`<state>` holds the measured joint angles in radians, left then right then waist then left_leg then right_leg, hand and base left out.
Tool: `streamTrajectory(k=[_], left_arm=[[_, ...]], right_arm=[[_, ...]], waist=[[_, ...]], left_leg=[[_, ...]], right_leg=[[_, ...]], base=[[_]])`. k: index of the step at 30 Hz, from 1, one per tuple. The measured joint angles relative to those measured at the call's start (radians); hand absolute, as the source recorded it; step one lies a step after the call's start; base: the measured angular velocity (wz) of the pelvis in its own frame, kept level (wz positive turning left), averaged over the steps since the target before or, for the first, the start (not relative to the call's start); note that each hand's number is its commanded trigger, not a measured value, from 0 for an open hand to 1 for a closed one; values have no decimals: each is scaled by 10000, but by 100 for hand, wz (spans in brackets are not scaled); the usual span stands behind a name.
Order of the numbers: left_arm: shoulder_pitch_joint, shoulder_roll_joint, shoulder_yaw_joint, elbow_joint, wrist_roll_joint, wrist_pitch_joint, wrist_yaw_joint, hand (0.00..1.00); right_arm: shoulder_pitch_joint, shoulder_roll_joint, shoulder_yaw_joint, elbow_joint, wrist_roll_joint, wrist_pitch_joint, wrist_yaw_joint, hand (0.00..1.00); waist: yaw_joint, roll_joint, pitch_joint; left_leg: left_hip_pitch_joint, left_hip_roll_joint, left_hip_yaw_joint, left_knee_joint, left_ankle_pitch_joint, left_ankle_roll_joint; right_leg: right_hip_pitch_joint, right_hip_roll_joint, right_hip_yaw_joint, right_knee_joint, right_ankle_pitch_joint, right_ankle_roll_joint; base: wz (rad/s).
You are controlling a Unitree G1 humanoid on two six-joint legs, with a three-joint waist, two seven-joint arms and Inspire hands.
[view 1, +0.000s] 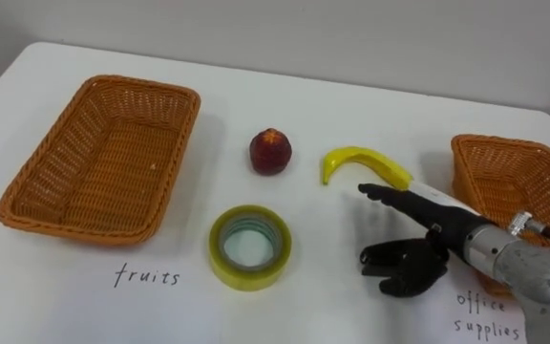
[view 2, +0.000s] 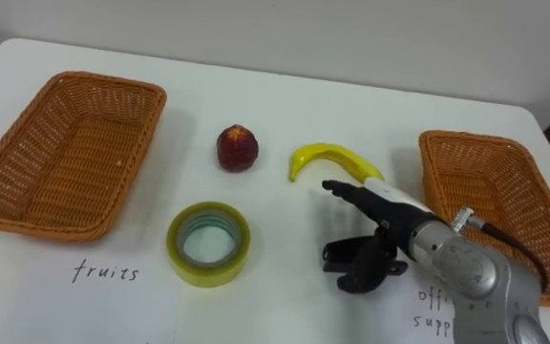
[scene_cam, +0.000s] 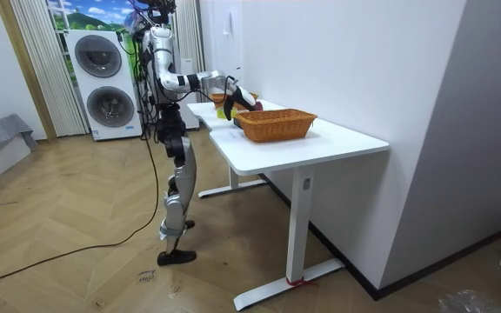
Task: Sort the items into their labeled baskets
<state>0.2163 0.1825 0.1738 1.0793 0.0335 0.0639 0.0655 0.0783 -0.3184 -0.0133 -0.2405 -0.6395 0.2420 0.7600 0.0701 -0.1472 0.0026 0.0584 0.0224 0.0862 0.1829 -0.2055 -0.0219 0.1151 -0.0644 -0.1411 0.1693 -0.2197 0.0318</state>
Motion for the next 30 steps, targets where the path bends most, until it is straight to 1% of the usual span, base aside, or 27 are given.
streamTrajectory(k=[4,5,9,10,13,16,19,22,26,30], left_arm=[[-69,56,11,0,-2,0,-86,0],[-79,79,13,21,-2,-1,-93,0],[-93,110,61,26,-13,-1,-93,0],[-101,114,99,27,-14,-1,-82,0],[-125,132,112,28,-22,1,-70,0],[-159,131,144,27,-2,1,-49,0],[-195,126,118,24,-6,1,7,0],[-258,117,94,23,-6,1,136,0],[-317,114,-26,10,-16,1,309,0],[-354,80,-161,0,-10,1,518,0]], right_arm=[[-13,-2,-80,-1,-64,1,292,0],[-12,0,-78,0,-143,0,322,0],[-10,-1,-79,1,-394,0,360,0],[2,-2,-76,1,-413,1,362,0],[15,-1,-71,1,-737,13,436,0],[15,0,-73,2,-1231,211,521,0],[16,0,-74,33,-1383,231,506,0],[15,11,-66,35,-1489,380,506,0],[16,9,-65,135,-1554,425,473,0],[53,10,-10,516,-1585,434,213,0]], waist=[[-22,-55,-3],[-1,-63,21],[14,-116,63],[29,-106,106],[40,-147,110],[52,-144,113],[59,-140,115],[66,-114,119],[25,-76,97],[22,-11,72]], left_leg=[[-60,0,-40,0,1,0],[-48,0,-45,0,1,0],[-20,0,-52,0,0,0],[-18,0,-51,0,0,0],[-36,0,-65,3,0,1],[-44,0,-66,24,0,1],[-115,0,-66,80,0,2],[-137,-1,-65,115,0,2],[-120,1,-33,154,0,2],[-102,4,-7,159,0,3]], right_leg=[[-6,1,13,-1,0,0],[7,4,16,-5,0,0],[30,6,21,-10,0,0],[29,7,21,-12,0,-1],[32,5,18,-11,8,-5],[34,5,7,-11,25,-1],[2,2,-12,-10,37,3],[-9,1,-11,-6,38,3],[9,-4,-6,-5,39,3],[16,-5,-5,6,53,2]], base=[[0],[0],[0],[0],[0],[0],[0],[0],[0],[0]])
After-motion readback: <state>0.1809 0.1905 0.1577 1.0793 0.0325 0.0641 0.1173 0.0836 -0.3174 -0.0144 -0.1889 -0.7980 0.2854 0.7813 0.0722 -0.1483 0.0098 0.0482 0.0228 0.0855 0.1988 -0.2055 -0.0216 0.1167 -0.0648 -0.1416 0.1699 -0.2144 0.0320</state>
